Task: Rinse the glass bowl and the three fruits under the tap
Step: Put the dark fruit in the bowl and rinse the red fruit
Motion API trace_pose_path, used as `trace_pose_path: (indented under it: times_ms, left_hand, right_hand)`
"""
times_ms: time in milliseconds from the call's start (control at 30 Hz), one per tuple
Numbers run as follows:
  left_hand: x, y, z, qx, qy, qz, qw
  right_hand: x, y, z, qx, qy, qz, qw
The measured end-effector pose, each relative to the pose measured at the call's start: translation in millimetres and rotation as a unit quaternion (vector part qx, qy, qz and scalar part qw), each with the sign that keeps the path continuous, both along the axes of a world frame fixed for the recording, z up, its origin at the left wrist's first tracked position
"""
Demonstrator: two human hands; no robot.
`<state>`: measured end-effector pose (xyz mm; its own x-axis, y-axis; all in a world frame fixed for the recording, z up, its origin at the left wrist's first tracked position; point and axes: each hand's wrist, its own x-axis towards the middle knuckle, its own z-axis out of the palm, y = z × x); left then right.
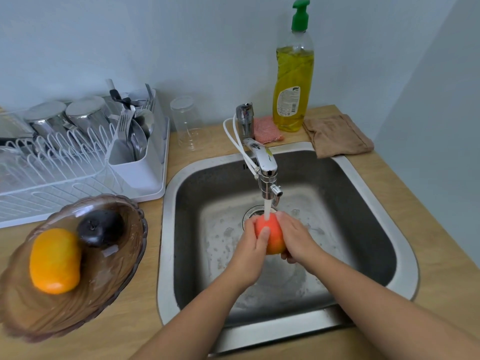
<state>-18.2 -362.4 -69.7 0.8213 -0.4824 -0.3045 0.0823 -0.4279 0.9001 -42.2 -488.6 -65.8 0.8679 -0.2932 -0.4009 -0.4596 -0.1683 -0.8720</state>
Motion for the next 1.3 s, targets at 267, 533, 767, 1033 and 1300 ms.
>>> trace_pose_path:
  times_ms: [267,533,767,1033,1300]
  left_hand:
    - [6,0,-2,-0.132,0.218,0.11,0.961]
    - [26,23,6,-0.131,0.291,0.141,0.937]
    - [16,42,10,-0.065,0.113,0.078,0.988]
    - [8,64,35,-0.071,0.036,0.061,0.995]
    - [1,90,37,-0.115,-0.017,0.083,0.99]
  right_hand:
    - [-2,-1,-3,-0.137,-0.106,0.065,0.983]
    - [-8,-12,-19,-0.009,-0.12,0.112,0.986]
    - [-18,-5,-11,0.068,-0.05,0.12,0.989]
    - [-21,19,3,0.007,-0.155,0.106,0.982]
    - [-15,43,14,0.043,-0.167,0.112,0.979]
